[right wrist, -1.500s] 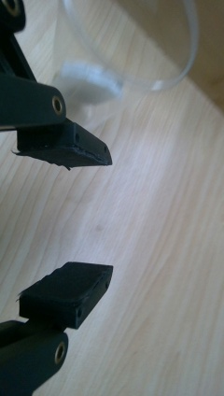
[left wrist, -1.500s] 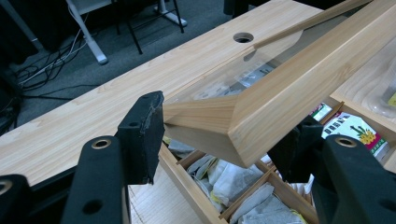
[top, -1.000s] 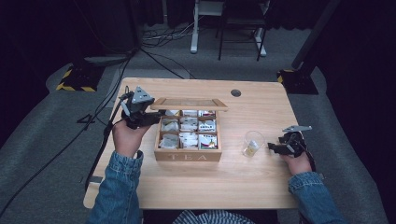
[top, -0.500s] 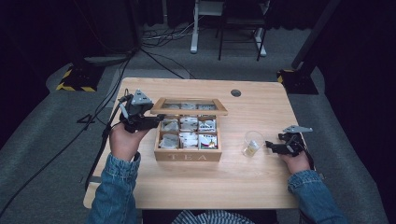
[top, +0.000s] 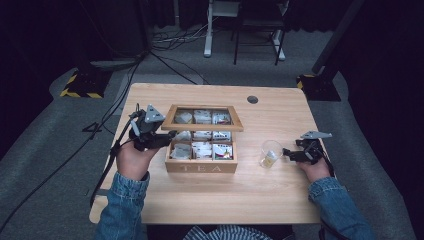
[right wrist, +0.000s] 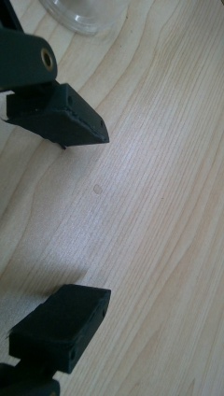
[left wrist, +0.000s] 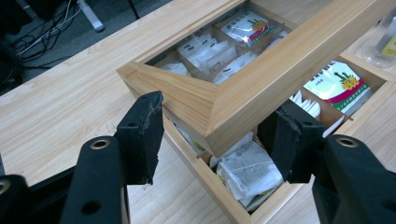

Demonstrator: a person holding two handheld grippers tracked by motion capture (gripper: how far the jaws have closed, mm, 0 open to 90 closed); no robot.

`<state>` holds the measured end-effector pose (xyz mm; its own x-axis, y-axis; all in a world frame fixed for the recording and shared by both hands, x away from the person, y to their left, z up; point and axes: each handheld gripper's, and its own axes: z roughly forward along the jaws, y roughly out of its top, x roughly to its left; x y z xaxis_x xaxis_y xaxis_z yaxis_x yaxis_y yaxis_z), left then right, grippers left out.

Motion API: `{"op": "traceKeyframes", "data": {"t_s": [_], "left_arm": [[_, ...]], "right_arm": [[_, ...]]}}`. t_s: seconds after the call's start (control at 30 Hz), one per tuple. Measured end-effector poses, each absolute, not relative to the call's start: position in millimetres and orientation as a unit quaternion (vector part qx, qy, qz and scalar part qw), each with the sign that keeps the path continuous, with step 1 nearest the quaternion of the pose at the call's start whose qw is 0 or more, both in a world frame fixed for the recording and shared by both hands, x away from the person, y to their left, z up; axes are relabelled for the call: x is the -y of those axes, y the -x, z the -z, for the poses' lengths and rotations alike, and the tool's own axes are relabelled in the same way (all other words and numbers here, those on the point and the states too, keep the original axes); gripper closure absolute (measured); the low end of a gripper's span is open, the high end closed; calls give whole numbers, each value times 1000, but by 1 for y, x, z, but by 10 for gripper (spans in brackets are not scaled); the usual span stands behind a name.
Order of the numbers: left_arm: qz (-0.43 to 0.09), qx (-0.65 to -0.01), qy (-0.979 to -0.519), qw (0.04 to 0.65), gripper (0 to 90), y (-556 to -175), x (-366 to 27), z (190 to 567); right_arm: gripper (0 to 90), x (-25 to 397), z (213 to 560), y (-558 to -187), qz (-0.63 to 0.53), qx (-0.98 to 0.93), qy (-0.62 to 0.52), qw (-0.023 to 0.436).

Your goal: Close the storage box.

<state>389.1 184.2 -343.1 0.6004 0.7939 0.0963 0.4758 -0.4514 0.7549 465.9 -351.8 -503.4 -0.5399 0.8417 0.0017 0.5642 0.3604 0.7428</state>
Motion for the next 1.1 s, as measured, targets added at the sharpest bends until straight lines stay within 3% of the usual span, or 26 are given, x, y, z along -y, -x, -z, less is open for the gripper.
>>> {"op": "traceKeyframes", "data": {"t_s": [1.1], "left_arm": [[-188, -388, -854, 290, 412, -367, -179, 368]], "right_arm": [[226, 352, 503, -466, -357, -801, -440, 196]]}}
